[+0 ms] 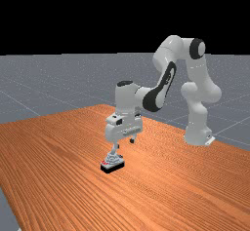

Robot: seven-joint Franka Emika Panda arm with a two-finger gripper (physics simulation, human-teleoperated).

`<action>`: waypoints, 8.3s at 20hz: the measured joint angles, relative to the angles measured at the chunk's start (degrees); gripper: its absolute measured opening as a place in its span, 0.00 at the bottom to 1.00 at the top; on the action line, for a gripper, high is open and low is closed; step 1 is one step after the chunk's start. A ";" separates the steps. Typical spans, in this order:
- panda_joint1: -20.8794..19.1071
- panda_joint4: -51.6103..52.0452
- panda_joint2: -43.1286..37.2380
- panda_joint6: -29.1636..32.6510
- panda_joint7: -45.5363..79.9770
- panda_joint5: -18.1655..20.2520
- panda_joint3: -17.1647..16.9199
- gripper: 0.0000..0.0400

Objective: Turn on the trigger

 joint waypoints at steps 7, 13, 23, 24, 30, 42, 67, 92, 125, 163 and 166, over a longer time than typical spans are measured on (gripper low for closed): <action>-0.15 25.88 -10.03 -35.73 -0.29 0.72 0.03 0.03; 0.08 25.41 -10.47 -35.60 0.72 -1.14 -0.22 0.00; -0.11 26.75 -9.34 -37.33 0.29 -0.14 -0.18 0.00; -0.11 26.76 -9.23 -37.39 0.29 -0.14 -0.18 0.00; 0.57 22.97 -10.28 -33.41 2.15 -3.39 -0.36 0.00; 0.43 -0.94 -8.36 6.19 3.33 -1.93 -0.75 0.00; -1.95 -13.68 -8.38 8.53 -2.61 4.47 1.34 0.00; -7.65 -21.69 -13.83 7.88 -13.05 8.17 -2.53 0.00; -4.56 -6.87 -17.61 -8.24 -1.82 -1.93 -3.09 0.00; -3.01 -20.52 -20.26 3.63 1.10 -0.98 -1.80 0.00; -3.34 -19.58 -18.86 2.36 -2.40 3.07 -1.68 0.00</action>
